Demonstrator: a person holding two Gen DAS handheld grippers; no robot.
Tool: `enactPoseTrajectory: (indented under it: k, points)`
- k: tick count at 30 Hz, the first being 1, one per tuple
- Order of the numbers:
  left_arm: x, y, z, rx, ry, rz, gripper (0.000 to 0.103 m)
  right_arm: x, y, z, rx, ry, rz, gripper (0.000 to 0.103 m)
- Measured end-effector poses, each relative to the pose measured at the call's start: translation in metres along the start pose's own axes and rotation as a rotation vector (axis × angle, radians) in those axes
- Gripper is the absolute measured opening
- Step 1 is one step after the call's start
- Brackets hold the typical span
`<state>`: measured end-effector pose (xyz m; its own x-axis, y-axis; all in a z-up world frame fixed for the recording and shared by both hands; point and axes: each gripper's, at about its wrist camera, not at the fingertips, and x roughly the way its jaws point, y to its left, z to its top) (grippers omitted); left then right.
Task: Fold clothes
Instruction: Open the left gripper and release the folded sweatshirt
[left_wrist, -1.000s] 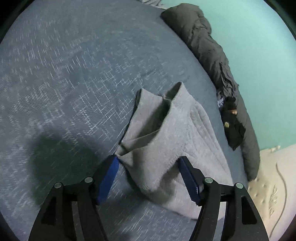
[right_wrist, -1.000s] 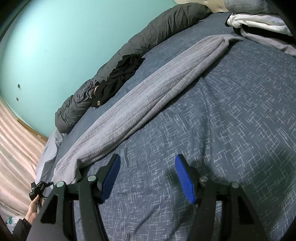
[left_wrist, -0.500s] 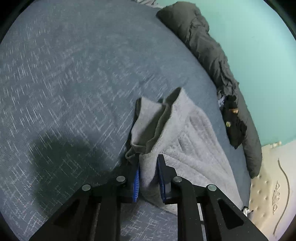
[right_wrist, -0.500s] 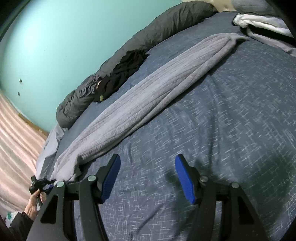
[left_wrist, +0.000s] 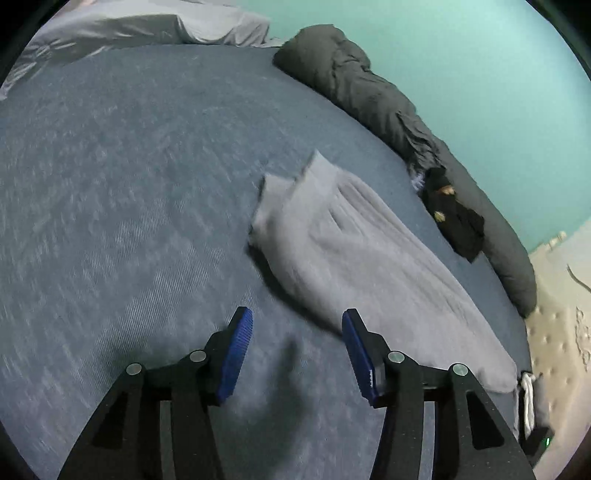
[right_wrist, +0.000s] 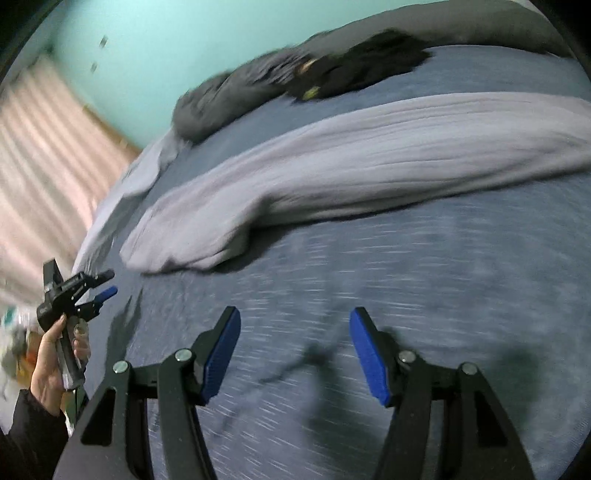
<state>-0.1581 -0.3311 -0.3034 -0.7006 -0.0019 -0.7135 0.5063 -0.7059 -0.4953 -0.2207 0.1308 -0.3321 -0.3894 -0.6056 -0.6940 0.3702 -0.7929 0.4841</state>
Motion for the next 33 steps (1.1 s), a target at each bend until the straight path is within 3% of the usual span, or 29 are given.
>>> enactPoseTrajectory:
  k: [4, 10, 14, 17, 19, 25, 30, 33]
  points:
    - [-0.005, -0.006, -0.025, 0.003, -0.003, -0.016, 0.055, 0.040, 0.045, 0.013, -0.104, 0.062, -0.011, 0.062]
    - [-0.005, -0.009, -0.030, 0.087, -0.008, 0.023, 0.055, 0.081, 0.076, 0.021, -0.142, 0.075, -0.027, 0.062]
    - [-0.015, 0.004, -0.036, 0.079, 0.002, 0.007, 0.055, 0.112, 0.093, 0.022, -0.162, 0.113, -0.036, 0.062]
    - [-0.017, 0.007, -0.036, 0.084, -0.002, 0.001, 0.055, 0.125, 0.107, 0.025, -0.220, 0.090, -0.054, 0.062]
    - [-0.021, 0.011, -0.037, 0.077, -0.002, -0.009, 0.055, 0.127, 0.115, 0.033, -0.255, 0.067, -0.051, 0.062]
    - [-0.026, 0.020, -0.032, 0.046, -0.015, -0.041, 0.055, 0.105, 0.129, 0.064, -0.349, -0.113, -0.035, 0.062]
    - [-0.031, 0.019, -0.031, 0.056, -0.021, -0.060, 0.055, 0.119, 0.130, 0.080, -0.378, -0.074, -0.066, 0.062]
    - [-0.031, 0.018, -0.032, 0.059, -0.020, -0.059, 0.055, 0.132, 0.122, 0.079, -0.363, -0.005, -0.075, 0.063]
